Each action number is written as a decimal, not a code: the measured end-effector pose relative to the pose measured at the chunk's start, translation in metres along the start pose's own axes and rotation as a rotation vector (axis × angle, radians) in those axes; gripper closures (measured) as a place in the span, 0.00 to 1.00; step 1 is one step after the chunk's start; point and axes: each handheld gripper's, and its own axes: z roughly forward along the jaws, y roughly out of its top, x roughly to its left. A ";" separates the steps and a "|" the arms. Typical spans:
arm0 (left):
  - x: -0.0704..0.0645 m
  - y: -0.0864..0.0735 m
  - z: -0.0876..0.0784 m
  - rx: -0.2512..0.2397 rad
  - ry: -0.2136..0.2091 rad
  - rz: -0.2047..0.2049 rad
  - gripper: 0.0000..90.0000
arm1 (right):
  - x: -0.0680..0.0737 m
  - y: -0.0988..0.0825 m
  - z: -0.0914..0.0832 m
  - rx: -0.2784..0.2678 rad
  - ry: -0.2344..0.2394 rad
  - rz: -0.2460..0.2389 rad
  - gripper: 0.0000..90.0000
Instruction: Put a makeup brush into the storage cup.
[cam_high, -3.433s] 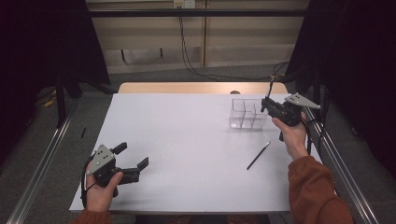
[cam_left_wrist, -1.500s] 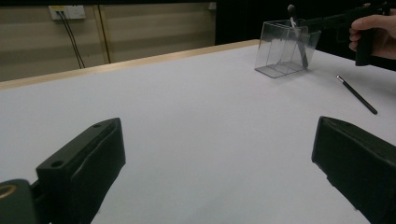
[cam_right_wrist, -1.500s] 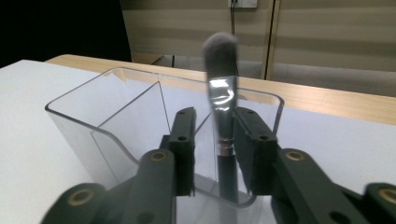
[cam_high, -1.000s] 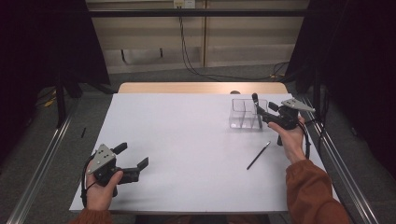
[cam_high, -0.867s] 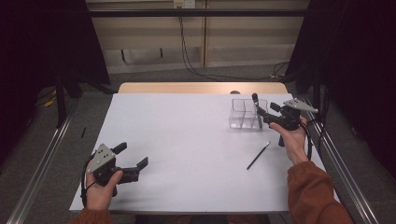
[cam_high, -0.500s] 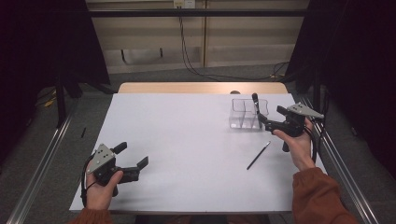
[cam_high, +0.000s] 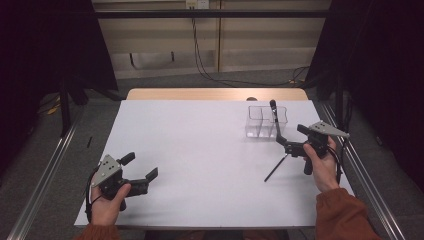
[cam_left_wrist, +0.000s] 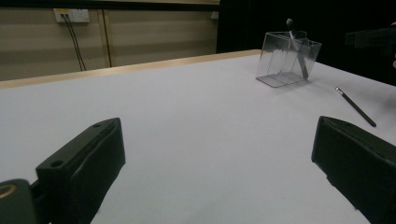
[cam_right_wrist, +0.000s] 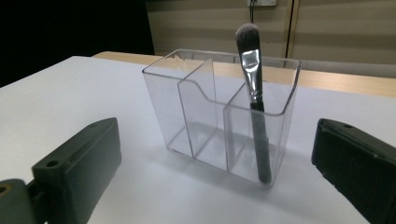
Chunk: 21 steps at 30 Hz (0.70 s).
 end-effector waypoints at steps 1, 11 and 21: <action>0.000 0.000 0.000 0.002 -0.004 0.007 0.03 | 0.001 -0.001 -0.001 0.005 0.005 0.014 0.01; 0.001 -0.002 -0.003 0.008 0.012 0.004 0.03 | 0.012 -0.013 -0.026 -0.033 -0.004 -0.025 0.01; 0.001 -0.003 -0.006 0.010 0.022 -0.002 0.03 | 0.021 -0.026 -0.044 -0.041 0.001 -0.033 0.01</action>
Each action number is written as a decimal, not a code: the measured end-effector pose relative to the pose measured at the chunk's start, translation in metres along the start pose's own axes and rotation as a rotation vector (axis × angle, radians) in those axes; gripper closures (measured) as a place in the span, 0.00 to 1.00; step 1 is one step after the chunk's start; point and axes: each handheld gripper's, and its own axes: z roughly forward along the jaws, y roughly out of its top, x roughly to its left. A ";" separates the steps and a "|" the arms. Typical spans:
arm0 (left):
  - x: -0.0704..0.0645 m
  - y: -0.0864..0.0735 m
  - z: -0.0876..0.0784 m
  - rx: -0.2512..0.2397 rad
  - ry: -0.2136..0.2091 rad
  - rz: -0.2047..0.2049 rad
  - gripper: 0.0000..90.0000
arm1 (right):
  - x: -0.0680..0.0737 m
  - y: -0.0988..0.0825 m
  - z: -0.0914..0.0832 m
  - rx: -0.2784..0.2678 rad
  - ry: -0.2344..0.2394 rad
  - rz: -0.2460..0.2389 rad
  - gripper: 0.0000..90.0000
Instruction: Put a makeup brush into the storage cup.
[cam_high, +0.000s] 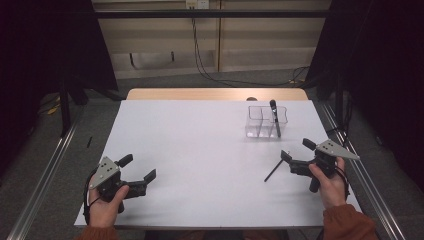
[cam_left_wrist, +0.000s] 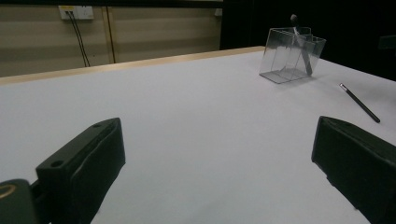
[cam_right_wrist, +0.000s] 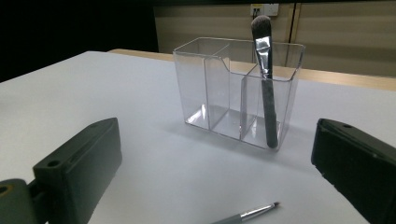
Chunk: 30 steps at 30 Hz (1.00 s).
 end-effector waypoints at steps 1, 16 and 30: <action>0.000 0.000 0.000 0.003 -0.001 0.001 0.03 | 0.001 -0.001 -0.002 -0.004 -0.001 -0.002 0.01; 0.002 -0.003 -0.003 0.001 0.000 -0.013 0.03 | 0.012 -0.016 -0.026 0.028 -0.007 -0.014 0.01; 0.004 0.000 -0.010 -0.019 0.037 -0.015 0.03 | 0.016 -0.023 -0.033 0.033 0.005 -0.030 0.01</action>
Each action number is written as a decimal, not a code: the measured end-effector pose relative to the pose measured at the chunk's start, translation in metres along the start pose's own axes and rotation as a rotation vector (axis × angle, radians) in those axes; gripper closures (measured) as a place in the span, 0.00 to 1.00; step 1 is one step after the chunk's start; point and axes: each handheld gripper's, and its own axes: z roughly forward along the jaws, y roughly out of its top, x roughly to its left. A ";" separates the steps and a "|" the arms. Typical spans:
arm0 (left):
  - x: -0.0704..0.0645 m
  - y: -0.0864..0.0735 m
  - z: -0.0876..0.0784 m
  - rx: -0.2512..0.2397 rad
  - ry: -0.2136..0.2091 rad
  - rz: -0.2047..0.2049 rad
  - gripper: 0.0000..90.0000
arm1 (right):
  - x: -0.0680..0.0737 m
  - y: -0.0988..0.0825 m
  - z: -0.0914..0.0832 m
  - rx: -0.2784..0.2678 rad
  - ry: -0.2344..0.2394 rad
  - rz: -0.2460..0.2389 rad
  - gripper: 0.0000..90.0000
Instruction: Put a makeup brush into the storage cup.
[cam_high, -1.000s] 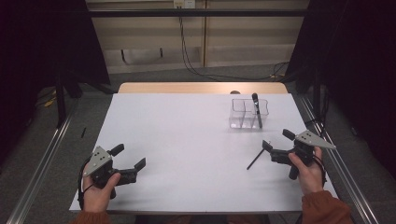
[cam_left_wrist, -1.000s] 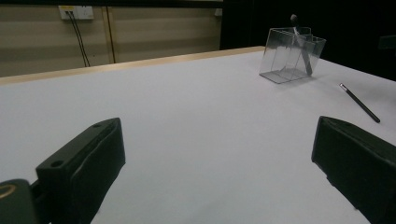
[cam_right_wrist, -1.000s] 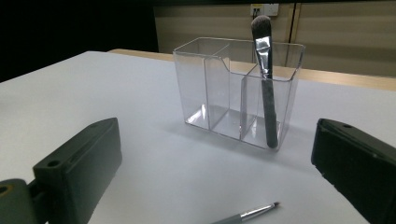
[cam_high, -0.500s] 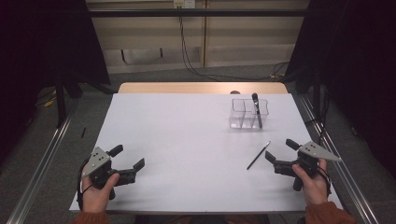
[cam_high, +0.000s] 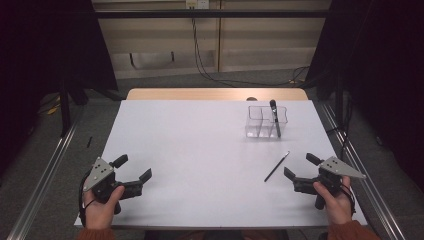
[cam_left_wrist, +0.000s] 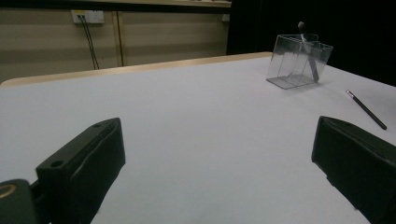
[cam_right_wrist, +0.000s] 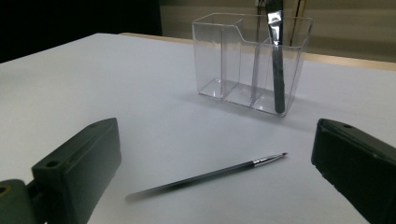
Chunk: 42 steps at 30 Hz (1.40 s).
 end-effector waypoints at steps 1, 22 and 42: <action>0.000 -0.001 0.000 0.008 -0.004 0.005 0.03 | 0.000 0.001 0.000 -0.004 0.002 0.002 0.01; -0.002 0.000 0.010 0.025 -0.018 0.016 0.03 | 0.000 0.020 0.030 0.032 0.013 0.028 0.00; -0.003 0.000 0.009 0.032 -0.023 0.038 0.03 | -0.012 0.039 0.061 0.049 -0.042 0.040 0.02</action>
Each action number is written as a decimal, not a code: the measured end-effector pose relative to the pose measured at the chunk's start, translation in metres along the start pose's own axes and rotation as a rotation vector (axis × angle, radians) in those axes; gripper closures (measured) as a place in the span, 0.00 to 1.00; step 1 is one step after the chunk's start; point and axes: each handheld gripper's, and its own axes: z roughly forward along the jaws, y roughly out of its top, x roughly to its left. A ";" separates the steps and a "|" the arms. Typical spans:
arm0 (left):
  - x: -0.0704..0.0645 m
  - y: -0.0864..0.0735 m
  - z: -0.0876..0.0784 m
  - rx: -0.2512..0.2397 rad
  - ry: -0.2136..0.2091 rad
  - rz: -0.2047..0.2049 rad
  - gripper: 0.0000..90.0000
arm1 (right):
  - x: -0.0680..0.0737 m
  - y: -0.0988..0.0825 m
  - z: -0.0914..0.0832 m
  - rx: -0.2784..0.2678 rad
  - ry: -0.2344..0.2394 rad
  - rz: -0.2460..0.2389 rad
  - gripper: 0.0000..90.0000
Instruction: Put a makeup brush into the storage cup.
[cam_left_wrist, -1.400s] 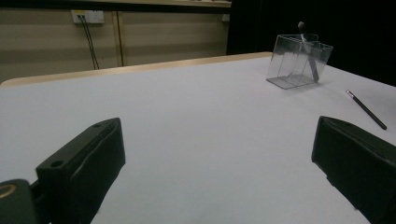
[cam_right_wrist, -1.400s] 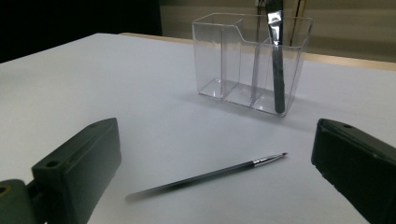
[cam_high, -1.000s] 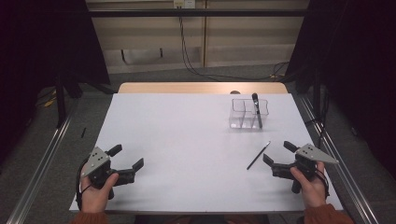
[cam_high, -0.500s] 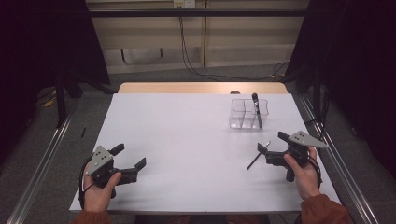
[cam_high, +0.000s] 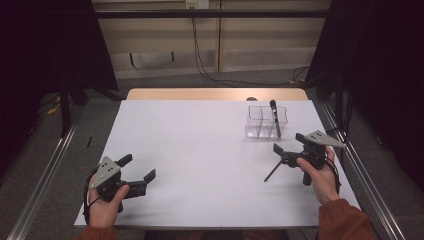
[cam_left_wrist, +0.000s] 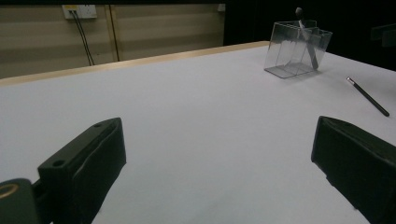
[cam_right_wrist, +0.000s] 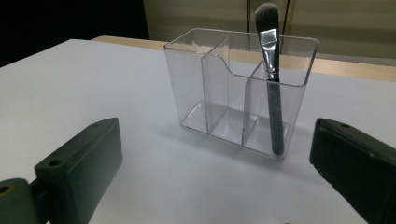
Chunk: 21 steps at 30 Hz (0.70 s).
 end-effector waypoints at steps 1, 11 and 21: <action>0.000 0.000 0.000 -0.002 0.002 0.000 0.03 | -0.001 0.001 0.001 0.005 -0.004 -0.003 0.02; 0.000 0.000 0.000 0.003 -0.001 0.006 0.04 | -0.008 0.009 0.004 0.041 -0.020 0.005 0.02; 0.000 0.000 0.000 0.004 -0.002 0.002 0.04 | -0.008 0.012 0.008 0.143 -0.020 0.019 0.02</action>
